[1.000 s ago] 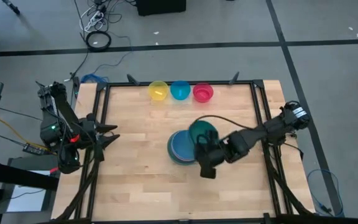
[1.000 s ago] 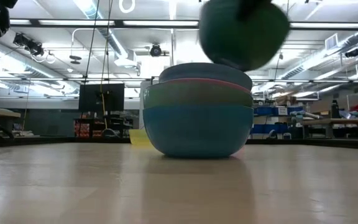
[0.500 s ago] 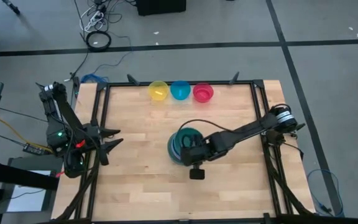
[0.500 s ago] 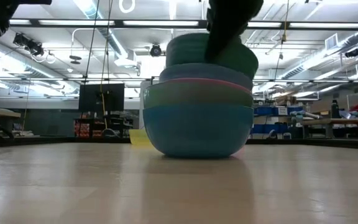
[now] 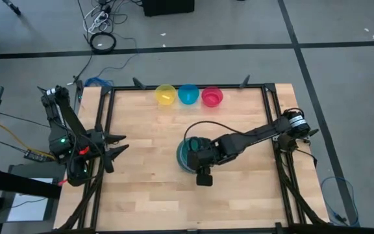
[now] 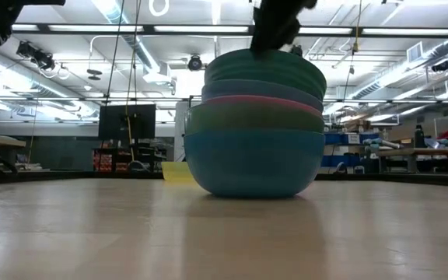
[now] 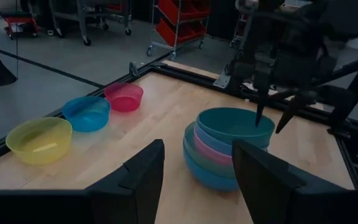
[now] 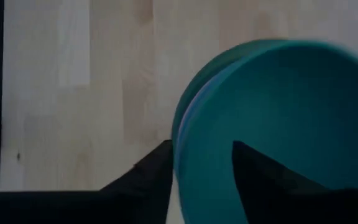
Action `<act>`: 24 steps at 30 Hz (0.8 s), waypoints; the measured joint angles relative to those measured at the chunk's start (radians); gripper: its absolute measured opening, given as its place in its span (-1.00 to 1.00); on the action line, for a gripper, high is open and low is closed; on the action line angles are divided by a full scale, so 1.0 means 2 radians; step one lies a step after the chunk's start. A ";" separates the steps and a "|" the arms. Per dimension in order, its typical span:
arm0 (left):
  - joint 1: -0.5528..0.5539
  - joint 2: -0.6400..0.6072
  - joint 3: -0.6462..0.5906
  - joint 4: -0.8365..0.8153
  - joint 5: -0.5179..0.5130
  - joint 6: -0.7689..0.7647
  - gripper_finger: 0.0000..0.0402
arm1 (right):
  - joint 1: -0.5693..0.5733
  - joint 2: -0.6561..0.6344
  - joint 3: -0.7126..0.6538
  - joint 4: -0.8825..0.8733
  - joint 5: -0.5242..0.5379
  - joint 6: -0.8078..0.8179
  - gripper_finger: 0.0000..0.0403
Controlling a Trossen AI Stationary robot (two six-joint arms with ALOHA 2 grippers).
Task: Nest bowls inside each other
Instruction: Stack the green bowl on the light blue bowl, then adjust the green bowl
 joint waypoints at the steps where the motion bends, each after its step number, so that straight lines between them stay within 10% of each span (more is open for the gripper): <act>1: 0.000 0.000 0.000 0.000 0.000 0.000 -0.02 | 0.000 0.000 0.010 -0.009 0.004 -0.002 -0.17; 8: 0.000 0.000 0.000 0.000 0.000 0.000 -0.02 | 0.012 -0.001 0.051 -0.068 0.038 0.023 -0.22; 16: 0.000 0.000 0.000 0.002 -0.007 0.003 -0.02 | 0.019 0.002 0.036 -0.062 0.057 0.027 -0.92; 24: 0.000 0.000 0.000 0.003 -0.007 0.004 -0.02 | 0.019 0.003 0.017 -0.048 0.063 0.043 -0.99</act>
